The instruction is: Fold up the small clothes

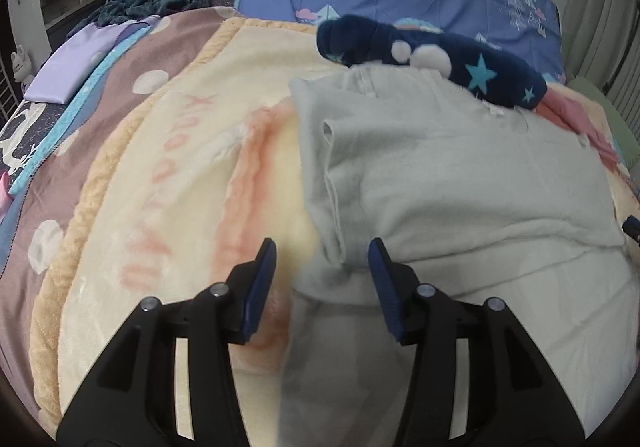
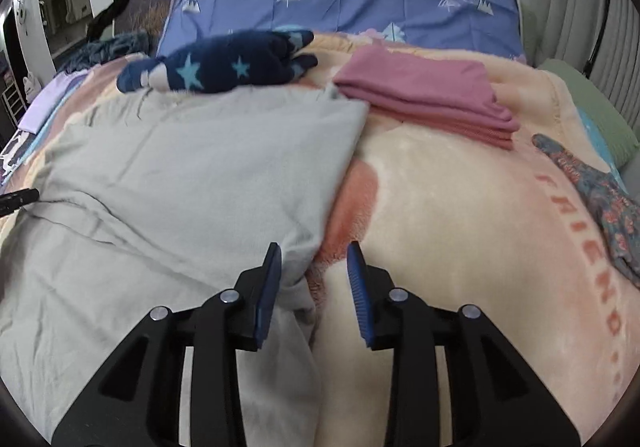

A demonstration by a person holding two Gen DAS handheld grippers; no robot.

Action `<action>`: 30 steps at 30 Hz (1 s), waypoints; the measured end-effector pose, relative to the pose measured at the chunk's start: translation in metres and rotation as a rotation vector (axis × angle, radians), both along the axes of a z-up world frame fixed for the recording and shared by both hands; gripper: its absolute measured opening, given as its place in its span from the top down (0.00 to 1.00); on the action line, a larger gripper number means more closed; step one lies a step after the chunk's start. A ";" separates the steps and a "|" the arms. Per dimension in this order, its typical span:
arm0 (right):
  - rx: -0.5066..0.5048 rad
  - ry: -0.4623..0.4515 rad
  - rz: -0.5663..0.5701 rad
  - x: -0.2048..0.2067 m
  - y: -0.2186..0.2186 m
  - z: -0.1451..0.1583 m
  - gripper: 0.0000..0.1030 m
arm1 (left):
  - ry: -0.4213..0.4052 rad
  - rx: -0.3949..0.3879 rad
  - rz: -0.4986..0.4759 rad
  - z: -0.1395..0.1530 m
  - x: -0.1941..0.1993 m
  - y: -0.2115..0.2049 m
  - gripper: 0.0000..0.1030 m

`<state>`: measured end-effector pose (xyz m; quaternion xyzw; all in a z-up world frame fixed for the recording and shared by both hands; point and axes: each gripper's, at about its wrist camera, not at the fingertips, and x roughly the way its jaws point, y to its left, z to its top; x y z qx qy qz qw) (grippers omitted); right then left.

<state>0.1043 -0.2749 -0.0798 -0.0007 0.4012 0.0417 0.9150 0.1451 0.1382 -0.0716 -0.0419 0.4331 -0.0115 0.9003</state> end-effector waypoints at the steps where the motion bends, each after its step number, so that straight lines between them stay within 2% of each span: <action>1: 0.014 -0.009 0.013 -0.001 -0.001 0.004 0.67 | -0.020 -0.030 0.002 0.006 0.001 0.002 0.54; 4: 0.072 -0.045 0.048 -0.010 0.006 0.007 0.66 | -0.039 -0.127 0.013 0.019 0.020 0.006 0.54; 6: 0.102 -0.048 0.068 -0.012 0.013 0.005 0.66 | 0.001 -0.145 0.009 0.017 0.047 0.003 0.57; 8: 0.123 -0.035 0.090 -0.012 0.023 -0.005 0.65 | 0.057 -0.155 0.015 0.009 0.072 -0.001 0.65; 10: 0.092 0.020 0.070 -0.007 0.028 -0.025 0.65 | 0.081 -0.154 0.035 0.003 0.089 -0.005 0.92; 11: 0.107 0.032 0.069 -0.006 0.026 -0.034 0.65 | 0.057 -0.152 0.035 0.006 0.092 -0.007 0.94; 13: 0.140 0.022 0.069 -0.008 0.023 -0.038 0.65 | -0.055 -0.141 0.021 0.022 0.083 -0.011 0.94; 14: 0.144 0.018 0.071 -0.009 0.022 -0.036 0.65 | -0.107 -0.111 0.017 0.029 0.077 -0.013 0.94; 15: 0.145 0.018 0.073 -0.009 0.023 -0.036 0.64 | -0.110 -0.065 0.017 0.028 0.077 -0.013 0.94; 18: 0.136 0.020 0.080 -0.009 0.026 -0.039 0.62 | 0.026 0.006 0.047 -0.005 0.089 -0.006 0.89; 20: 0.128 0.012 0.086 -0.011 0.027 -0.038 0.58 | 0.025 0.027 0.056 -0.014 0.083 -0.001 0.81; 22: 0.125 0.012 0.087 -0.011 0.028 -0.038 0.58 | 0.005 0.002 0.094 -0.007 0.072 0.008 0.60; 26: 0.127 0.010 0.088 -0.010 0.027 -0.038 0.58 | -0.038 -0.022 0.033 0.013 0.036 0.007 0.54; 28: 0.133 0.009 0.087 -0.010 0.026 -0.038 0.58 | -0.036 0.002 -0.012 0.014 0.020 0.001 0.52; 29: 0.135 0.010 0.087 -0.010 0.026 -0.038 0.58 | -0.018 0.048 -0.020 0.010 0.016 -0.004 0.52; 30: 0.135 0.010 0.087 -0.009 0.026 -0.038 0.58 | 0.009 0.105 -0.021 0.003 0.015 -0.008 0.63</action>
